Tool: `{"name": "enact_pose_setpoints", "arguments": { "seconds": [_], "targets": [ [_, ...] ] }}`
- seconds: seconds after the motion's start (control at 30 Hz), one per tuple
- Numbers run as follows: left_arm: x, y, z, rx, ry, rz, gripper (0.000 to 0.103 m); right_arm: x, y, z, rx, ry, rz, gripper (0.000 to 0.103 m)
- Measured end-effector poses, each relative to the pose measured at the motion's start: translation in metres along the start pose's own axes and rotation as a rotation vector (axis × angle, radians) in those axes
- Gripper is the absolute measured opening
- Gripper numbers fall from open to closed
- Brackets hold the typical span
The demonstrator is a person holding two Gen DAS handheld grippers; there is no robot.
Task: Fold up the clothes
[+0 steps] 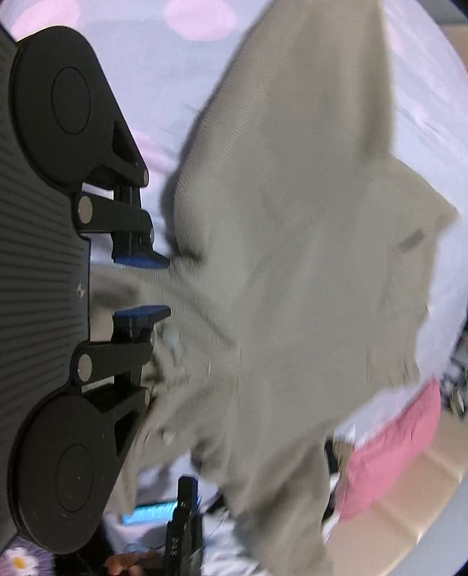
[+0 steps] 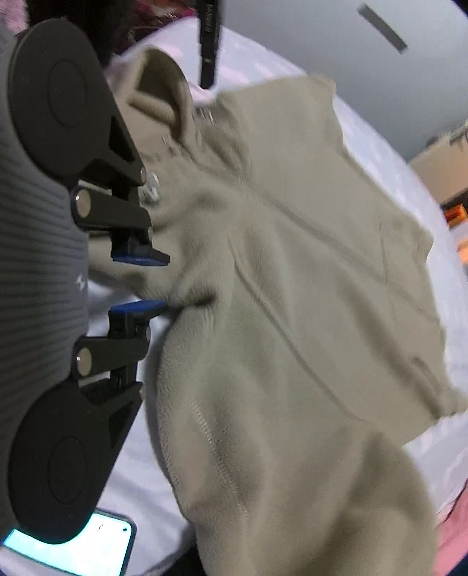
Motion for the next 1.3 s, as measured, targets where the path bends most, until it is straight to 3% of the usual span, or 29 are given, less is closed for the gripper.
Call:
{"name": "enact_pose_setpoints", "arguments": {
  "seconds": [0.17,0.3,0.4,0.47,0.5,0.53,0.57,0.63,0.73,0.87,0.97,1.1,1.23,1.3],
  "targets": [
    [-0.004,0.004,-0.026,0.086,-0.029,0.033,0.042,-0.009,0.004,0.039,-0.088,-0.096,0.064,0.025],
    [0.006,0.011,-0.031,0.124,-0.078,0.078,0.042,0.004,0.008,0.068,-0.211,-0.079,0.148,0.026],
    [0.015,0.021,-0.030,0.116,-0.070,0.117,0.042,0.020,0.021,0.074,-0.248,-0.067,0.237,0.026],
    [0.021,0.027,-0.033,0.123,-0.073,0.137,0.042,0.030,0.029,0.076,-0.265,-0.066,0.284,0.035],
    [0.023,0.030,-0.034,0.133,-0.079,0.144,0.042,0.034,0.033,0.076,-0.273,-0.064,0.300,0.044],
    [0.024,0.032,-0.035,0.143,-0.086,0.151,0.042,0.037,0.037,0.077,-0.284,-0.051,0.307,0.045],
    [0.025,0.034,-0.036,0.151,-0.089,0.155,0.043,0.036,0.039,0.076,-0.299,-0.027,0.303,0.042],
    [0.024,0.035,-0.040,0.160,-0.073,0.149,0.041,0.031,0.040,0.072,-0.308,0.035,0.293,0.013],
    [0.012,0.029,-0.051,0.171,0.032,0.103,0.039,0.012,0.031,0.056,-0.243,0.103,0.229,0.012],
    [-0.002,0.018,-0.045,0.071,0.109,0.041,0.043,-0.004,0.018,0.025,-0.147,0.173,0.167,0.012],
    [0.000,0.019,-0.029,-0.015,0.075,0.050,0.043,0.000,0.017,0.014,-0.105,0.175,0.166,0.012],
    [0.019,0.034,-0.010,-0.077,0.012,0.139,0.042,0.009,0.021,0.017,-0.126,0.173,0.177,0.012],
    [0.030,0.044,-0.014,-0.079,0.055,0.187,0.042,0.004,0.021,0.018,-0.098,0.111,0.156,0.014],
    [0.025,0.042,-0.018,-0.051,0.029,0.166,0.042,-0.005,0.017,0.015,-0.072,0.081,0.139,0.017]
  ]
}}
Point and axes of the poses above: each gripper's, at about its wrist camera, not at the fingertips, and x roughly the way its jaws point, z to its left, y to its underside, the point moved 6 cm from there along x, roughly the way its jaws point, and after that the axes turned 3 degrees about -y, right-handed, at the moved point
